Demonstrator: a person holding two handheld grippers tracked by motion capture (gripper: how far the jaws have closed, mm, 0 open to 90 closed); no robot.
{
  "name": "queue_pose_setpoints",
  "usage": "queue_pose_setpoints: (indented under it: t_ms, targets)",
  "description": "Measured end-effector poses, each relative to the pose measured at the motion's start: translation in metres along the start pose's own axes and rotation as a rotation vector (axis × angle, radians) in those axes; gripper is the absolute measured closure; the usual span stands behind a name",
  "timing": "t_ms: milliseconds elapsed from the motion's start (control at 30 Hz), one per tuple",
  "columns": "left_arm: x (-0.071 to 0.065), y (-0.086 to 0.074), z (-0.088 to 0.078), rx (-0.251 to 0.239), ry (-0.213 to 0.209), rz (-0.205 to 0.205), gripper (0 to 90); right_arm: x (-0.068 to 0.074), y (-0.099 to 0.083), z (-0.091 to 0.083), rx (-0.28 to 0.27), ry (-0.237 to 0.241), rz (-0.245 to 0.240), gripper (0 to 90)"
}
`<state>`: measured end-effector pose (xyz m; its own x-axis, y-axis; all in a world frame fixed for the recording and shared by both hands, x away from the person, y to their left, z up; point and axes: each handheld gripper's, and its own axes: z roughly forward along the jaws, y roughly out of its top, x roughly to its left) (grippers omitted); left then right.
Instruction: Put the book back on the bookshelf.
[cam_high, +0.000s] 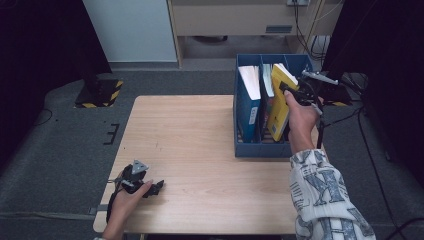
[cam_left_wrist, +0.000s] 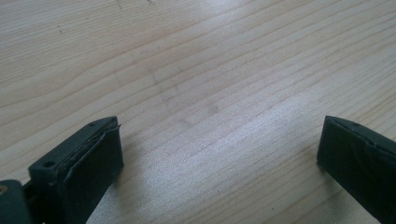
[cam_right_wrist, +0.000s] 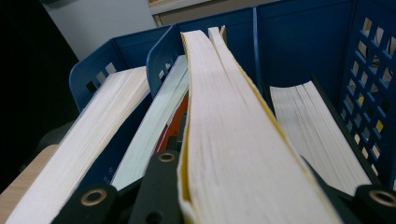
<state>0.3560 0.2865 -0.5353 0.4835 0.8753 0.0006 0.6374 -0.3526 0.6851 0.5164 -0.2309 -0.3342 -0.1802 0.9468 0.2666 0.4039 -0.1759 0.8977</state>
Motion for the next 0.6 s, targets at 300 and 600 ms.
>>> queue_pose_setpoints:
  t_ms: [300, 600]
  targets:
    - [0.0, 0.0, 0.0, 0.0, 0.0, 0.001, 0.0, 0.0, -0.007, 0.004, 0.006, -0.001, 0.007, 73.6]
    - [0.0, 0.0, 0.0, 0.0, 0.0, 0.0, 0.0, -0.003, -0.014, 0.007, 0.013, -0.004, 0.008, 73.6]
